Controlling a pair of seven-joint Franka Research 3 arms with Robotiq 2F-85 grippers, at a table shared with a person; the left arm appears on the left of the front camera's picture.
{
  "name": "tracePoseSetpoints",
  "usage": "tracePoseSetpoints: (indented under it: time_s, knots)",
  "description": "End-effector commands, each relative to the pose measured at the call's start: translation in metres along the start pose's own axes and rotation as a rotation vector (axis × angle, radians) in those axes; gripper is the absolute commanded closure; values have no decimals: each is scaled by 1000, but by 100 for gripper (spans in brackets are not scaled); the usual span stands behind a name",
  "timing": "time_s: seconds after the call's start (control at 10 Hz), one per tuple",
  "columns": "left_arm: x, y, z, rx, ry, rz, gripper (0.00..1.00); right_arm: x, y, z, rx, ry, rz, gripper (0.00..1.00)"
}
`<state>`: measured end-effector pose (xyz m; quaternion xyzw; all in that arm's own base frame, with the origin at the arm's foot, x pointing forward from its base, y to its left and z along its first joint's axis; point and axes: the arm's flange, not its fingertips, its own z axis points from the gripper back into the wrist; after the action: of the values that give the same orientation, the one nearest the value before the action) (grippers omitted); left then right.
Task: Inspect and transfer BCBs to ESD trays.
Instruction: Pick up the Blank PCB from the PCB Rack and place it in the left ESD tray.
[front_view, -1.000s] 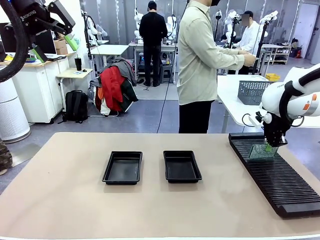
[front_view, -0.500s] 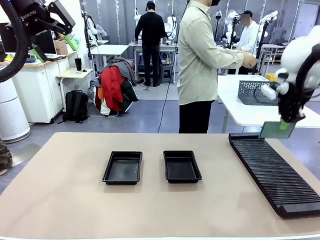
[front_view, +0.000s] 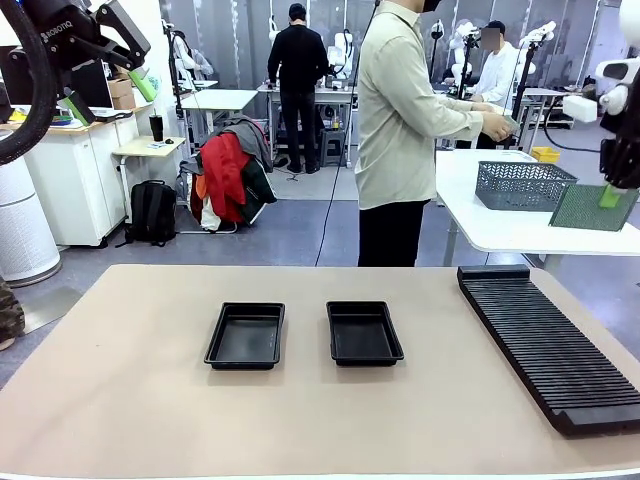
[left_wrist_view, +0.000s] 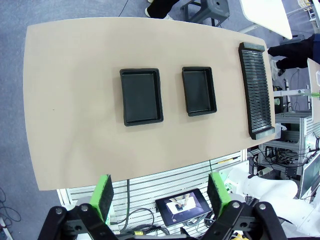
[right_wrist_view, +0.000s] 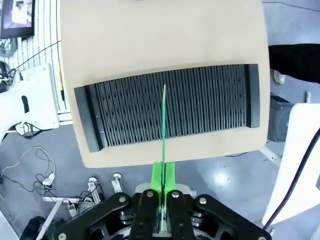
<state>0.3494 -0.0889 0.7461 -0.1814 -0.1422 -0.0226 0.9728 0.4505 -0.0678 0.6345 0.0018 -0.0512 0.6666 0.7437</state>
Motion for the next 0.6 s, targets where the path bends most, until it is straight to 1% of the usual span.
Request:
tracePoseSetpoints:
  time_s: [0.0,0.3,0.4,0.5]
  knots:
    - [0,0,0,0,1,0,0,3,-5,11,8,28,-40,100]
    - [0,0,0,0,1,0,0,4,-2,17,-5,15,-59,100]
    - [0,0,0,0,1,0,0,2,-1,18,-19,0,-25,100]
    - [0,0,0,0,1,0,0,2,-1,18,-19,0,-25,100]
